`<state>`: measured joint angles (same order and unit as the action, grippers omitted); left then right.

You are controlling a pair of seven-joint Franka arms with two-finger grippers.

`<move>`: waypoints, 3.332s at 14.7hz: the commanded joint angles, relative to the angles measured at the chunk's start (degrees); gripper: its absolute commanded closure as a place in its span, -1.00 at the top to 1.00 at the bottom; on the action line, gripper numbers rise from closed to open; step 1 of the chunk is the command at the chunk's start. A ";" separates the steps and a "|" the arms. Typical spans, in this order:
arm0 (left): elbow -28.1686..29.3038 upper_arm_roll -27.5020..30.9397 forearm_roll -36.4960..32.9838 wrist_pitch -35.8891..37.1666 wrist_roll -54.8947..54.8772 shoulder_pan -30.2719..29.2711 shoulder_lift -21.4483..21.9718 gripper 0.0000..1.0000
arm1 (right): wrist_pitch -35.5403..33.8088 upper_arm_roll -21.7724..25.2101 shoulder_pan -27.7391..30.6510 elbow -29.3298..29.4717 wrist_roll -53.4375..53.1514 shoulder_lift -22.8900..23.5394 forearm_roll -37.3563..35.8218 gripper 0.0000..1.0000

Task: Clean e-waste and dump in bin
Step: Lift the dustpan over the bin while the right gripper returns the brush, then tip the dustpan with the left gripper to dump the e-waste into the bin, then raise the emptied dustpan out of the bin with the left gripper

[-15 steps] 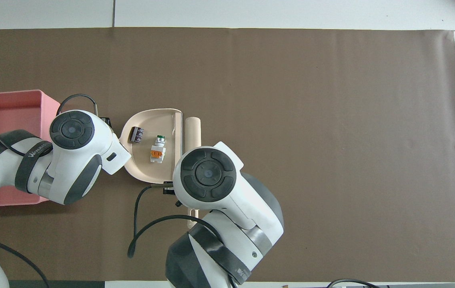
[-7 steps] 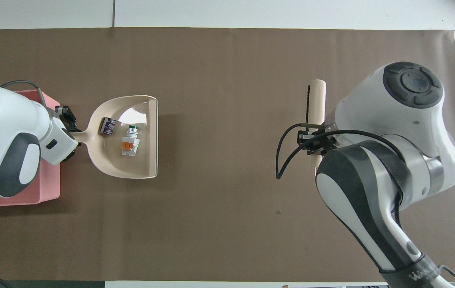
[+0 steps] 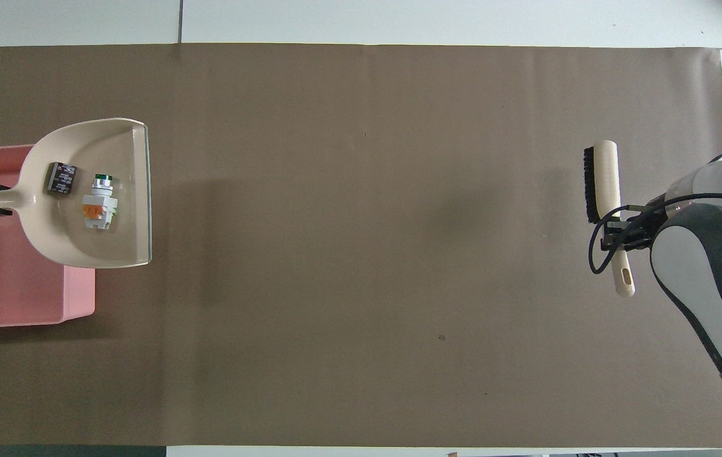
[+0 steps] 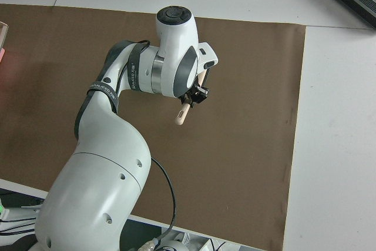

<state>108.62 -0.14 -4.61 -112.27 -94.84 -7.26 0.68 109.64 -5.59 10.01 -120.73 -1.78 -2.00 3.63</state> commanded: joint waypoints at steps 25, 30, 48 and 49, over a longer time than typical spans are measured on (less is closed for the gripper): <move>4.05 -0.03 -54.34 -11.85 9.66 -10.86 -1.47 -1.00 | 19.56 -1.27 5.19 -17.52 13.20 -3.19 2.26 -0.13; 0.45 -0.56 -56.73 -5.25 11.08 -8.74 -0.50 -1.00 | 16.50 -1.35 3.70 -13.76 12.59 -3.27 2.26 0.98; 1.05 -2.14 -17.81 4.52 2.55 4.51 3.63 -0.99 | -20.14 -1.00 -2.55 34.93 -4.20 3.05 -7.50 0.98; 2.46 -2.05 -17.36 4.52 4.39 6.62 3.80 -0.99 | -21.12 -0.74 -1.93 35.47 -4.20 3.40 -6.98 0.98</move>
<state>107.22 -2.92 -23.78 -108.41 -92.14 -4.33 2.04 92.25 -6.18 6.64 -90.39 -4.80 -1.69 -2.93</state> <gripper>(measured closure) 0.670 0.009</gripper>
